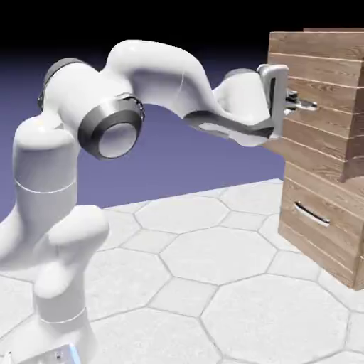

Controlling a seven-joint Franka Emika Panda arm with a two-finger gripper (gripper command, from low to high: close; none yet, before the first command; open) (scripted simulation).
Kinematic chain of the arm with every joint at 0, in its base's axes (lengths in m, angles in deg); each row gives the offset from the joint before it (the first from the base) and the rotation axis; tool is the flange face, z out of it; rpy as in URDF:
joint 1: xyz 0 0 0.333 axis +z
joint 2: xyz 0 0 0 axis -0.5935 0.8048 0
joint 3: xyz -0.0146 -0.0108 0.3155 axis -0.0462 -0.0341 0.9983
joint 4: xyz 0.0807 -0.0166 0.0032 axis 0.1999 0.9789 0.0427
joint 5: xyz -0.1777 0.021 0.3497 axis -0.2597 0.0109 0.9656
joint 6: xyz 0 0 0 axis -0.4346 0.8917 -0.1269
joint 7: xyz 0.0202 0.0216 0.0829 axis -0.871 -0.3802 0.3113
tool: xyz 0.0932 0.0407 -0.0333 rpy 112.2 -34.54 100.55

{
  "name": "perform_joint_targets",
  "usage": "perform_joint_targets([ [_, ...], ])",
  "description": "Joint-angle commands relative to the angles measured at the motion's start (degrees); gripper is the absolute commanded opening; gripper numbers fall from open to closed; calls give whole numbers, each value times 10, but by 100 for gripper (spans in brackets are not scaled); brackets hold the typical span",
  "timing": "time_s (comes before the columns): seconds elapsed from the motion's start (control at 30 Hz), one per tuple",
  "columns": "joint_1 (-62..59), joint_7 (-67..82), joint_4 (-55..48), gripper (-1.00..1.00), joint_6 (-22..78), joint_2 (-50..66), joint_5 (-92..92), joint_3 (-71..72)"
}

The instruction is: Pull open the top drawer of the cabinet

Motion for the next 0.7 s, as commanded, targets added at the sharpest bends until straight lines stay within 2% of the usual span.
perform_joint_targets([
  [0.0, -19, 5, 12, -100, 4, -6, 2, 21],
  [0.53, -304, 137, 294, -100, 101, -223, 90, 337],
  [0.57, -304, 137, 294, 100, 101, -223, 90, 337],
  [0.67, -338, 159, 335, 100, 107, -263, 118, 375],
])
